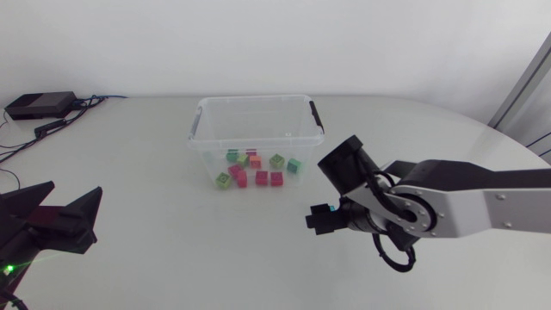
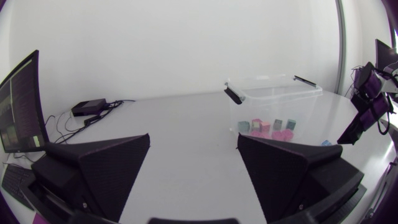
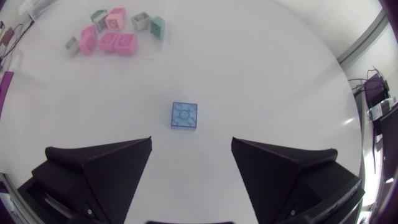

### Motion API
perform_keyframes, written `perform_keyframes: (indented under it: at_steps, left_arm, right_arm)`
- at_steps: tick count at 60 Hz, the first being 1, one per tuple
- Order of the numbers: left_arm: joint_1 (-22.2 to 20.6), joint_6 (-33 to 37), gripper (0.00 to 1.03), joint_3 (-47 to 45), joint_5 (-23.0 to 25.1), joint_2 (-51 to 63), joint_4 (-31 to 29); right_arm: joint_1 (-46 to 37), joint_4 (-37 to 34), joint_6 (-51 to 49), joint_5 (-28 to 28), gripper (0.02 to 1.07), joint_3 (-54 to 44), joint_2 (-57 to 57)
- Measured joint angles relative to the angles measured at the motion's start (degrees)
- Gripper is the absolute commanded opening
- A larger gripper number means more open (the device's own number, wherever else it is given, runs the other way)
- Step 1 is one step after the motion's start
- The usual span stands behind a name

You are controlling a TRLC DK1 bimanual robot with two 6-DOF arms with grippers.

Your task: Pick up the duplo bricks and place them in the container

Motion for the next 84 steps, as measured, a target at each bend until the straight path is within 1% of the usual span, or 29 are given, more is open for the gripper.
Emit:
perform_keyframes:
  at_steps: [6, 15, 25, 30, 38, 43, 45, 51, 53, 54, 57, 58, 59, 64, 68, 77, 84]
  left_arm:
    - [0.0, -0.9, 0.98, -0.8, 0.0, 0.0, 0.9]
    - [0.0, -2.1, 0.98, -1.8, 0.0, -0.8, 2.4]
    - [0.9, -2.6, 0.98, -3.1, 0.0, -2.8, 3.4]
    - [1.5, -2.6, 0.98, -4.0, 0.0, -4.1, 3.8]
    - [2.6, -3.1, 0.99, -5.6, 0.0, -6.8, 4.5]
    - [3.2, -4.2, 0.99, -6.2, -0.2, -7.8, 5.4]
    - [3.3, -4.3, 0.99, -6.3, -0.3, -8.0, 6.0]
    - [3.3, -4.5, 0.99, -7.0, -0.2, -8.4, 7.1]
    - [3.3, -4.6, 0.99, -7.4, -0.2, -8.8, 7.2]
    - [3.3, -4.6, 0.99, -7.8, -0.2, -9.3, 7.4]
    - [3.3, -4.6, 0.99, -8.3, -0.2, -9.7, 7.6]
    - [3.3, -4.6, 0.99, -8.4, -0.2, -9.8, 7.6]
    - [3.3, -4.6, 0.99, -8.5, -0.2, -9.8, 7.7]
    - [3.3, -4.6, 0.99, -8.7, -0.9, -9.8, 7.9]
    - [3.3, -4.6, 0.99, -8.8, -1.3, -9.8, 7.9]
    - [3.3, -4.6, 0.99, -9.7, -1.8, -9.8, 8.0]
    - [3.6, -4.5, 0.99, -10.1, -1.7, -9.8, 8.2]
  right_arm:
    - [-3.1, -1.2, 0.6, -3.4, 0.95, 2.4, 4.4]
    - [-8.7, -6.4, 0.5, -10.1, 0.95, 9.7, 9.9]
    - [-11.4, -11.3, 0.5, -13.5, 0.95, 17.9, 16.3]
    - [-11.6, -14.1, 0.3, -14.2, 0.95, 21.7, 20.3]
    - [-11.6, -15.7, 0.3, -14.8, 0.94, 23.8, 23.5]
    - [-11.6, -15.9, 0.3, -14.8, 0.87, 24.6, 25.3]
    - [-11.6, -15.9, 0.3, -14.8, 0.86, 24.8, 25.8]
    - [-11.6, -16.0, -0.3, -14.8, 0.78, 25.0, 26.7]
    - [-11.6, -15.9, -0.4, -14.8, 0.73, 25.0, 26.9]
    - [-11.6, -15.8, -0.4, -14.8, 0.68, 25.0, 26.9]
    - [-11.6, -15.5, -0.4, -14.8, 0.62, 25.0, 26.9]
    - [-11.6, -15.5, -0.4, -14.8, 0.58, 25.0, 26.9]
    - [-11.6, -15.3, -0.4, -14.8, 0.55, 25.0, 26.9]
    - [-11.5, -14.9, -0.4, -14.8, 0.44, 25.0, 26.9]
    - [-11.4, -14.2, -0.6, -14.8, 0.43, 25.0, 26.9]
    - [-10.6, -13.0, -0.6, -14.6, 0.34, 24.8, 26.8]
    - [-10.0, -12.7, -0.8, -14.6, 0.32, 22.4, 24.2]
